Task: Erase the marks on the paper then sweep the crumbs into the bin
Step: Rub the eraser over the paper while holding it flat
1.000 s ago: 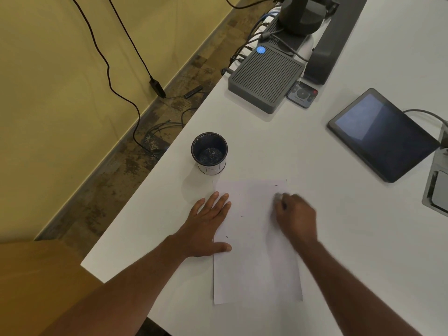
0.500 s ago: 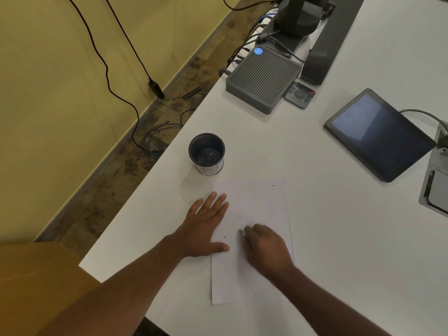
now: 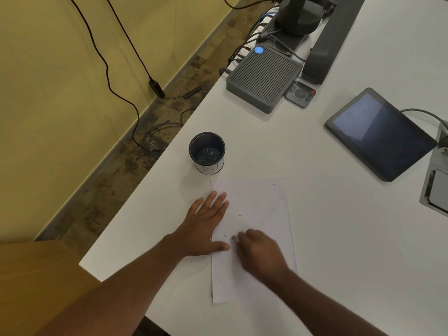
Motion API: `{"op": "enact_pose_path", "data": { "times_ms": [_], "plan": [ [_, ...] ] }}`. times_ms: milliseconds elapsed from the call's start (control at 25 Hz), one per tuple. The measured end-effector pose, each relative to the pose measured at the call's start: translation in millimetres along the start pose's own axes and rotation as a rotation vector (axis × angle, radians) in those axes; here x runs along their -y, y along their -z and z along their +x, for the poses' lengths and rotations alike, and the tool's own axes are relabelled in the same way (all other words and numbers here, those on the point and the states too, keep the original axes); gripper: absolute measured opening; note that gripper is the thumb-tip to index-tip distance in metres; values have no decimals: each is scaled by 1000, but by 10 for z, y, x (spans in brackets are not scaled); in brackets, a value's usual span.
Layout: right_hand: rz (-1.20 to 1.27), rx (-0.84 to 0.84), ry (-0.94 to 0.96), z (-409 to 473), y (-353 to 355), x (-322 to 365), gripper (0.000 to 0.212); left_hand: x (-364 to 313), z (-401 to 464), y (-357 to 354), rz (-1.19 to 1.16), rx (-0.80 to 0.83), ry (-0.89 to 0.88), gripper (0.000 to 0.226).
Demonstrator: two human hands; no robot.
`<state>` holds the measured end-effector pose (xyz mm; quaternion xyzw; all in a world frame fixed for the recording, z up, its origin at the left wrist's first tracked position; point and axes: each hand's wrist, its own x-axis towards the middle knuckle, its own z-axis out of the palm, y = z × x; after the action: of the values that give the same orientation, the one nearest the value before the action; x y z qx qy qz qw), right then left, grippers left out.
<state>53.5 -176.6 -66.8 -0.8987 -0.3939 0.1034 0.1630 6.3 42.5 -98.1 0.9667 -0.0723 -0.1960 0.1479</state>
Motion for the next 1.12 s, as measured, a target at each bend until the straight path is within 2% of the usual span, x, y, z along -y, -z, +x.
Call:
{"op": "enact_pose_path", "data": {
  "times_ms": [80, 160, 200, 280, 400, 480, 600, 680, 760, 800, 840, 920, 1000, 1040, 1120],
  "plan": [
    [-3, -48, -183, 228, 143, -407, 16, -2, 4, 8, -12, 3, -1, 110],
    [-52, -222, -357, 429, 321, -743, 29, -3, 8, 14, -16, 14, 0, 110],
    [-38, -257, -385, 448, 344, -745, 31, -6, 6, 17, -12, 15, 3, 110],
    [3, -186, -309, 360, 276, -383, 26, -6, 2, 28, -6, 19, 5, 110],
    [7, -33, -58, 69, 54, -50, 15, -4, 4, 21, 0, 20, 4, 110],
    [1, -64, -186, 265, 172, -386, 20, -2, 5, 16, -9, 12, 0, 110],
    [-34, -247, -405, 514, 358, -744, 33, 2, 6, 12, -14, -4, -2, 110],
    [12, -220, -363, 459, 285, -454, 28, -1, 4, 10, -12, -1, -2, 110],
    [50, -63, -166, 174, 44, -2, 16, 0, 5, 16, -10, 2, -1, 109],
    [22, -27, -70, 82, -32, 33, 13, 1, 11, 13, -8, 5, -2, 109],
    [23, -15, -62, 101, -16, -77, 13, 2, 9, 9, -7, 4, -2, 109],
    [22, -97, -273, 308, 173, -495, 22, 4, 7, 10, -8, 7, -2, 110],
    [1, -248, -438, 453, 376, -807, 28, 4, 11, 11, -10, 1, -6, 110],
    [16, -278, -456, 466, 389, -791, 29, 1, 7, 8, -11, -6, -5, 110],
    [62, -205, -375, 374, 246, -381, 25, 1, 4, 19, -14, -3, -2, 110]
  ]
}}
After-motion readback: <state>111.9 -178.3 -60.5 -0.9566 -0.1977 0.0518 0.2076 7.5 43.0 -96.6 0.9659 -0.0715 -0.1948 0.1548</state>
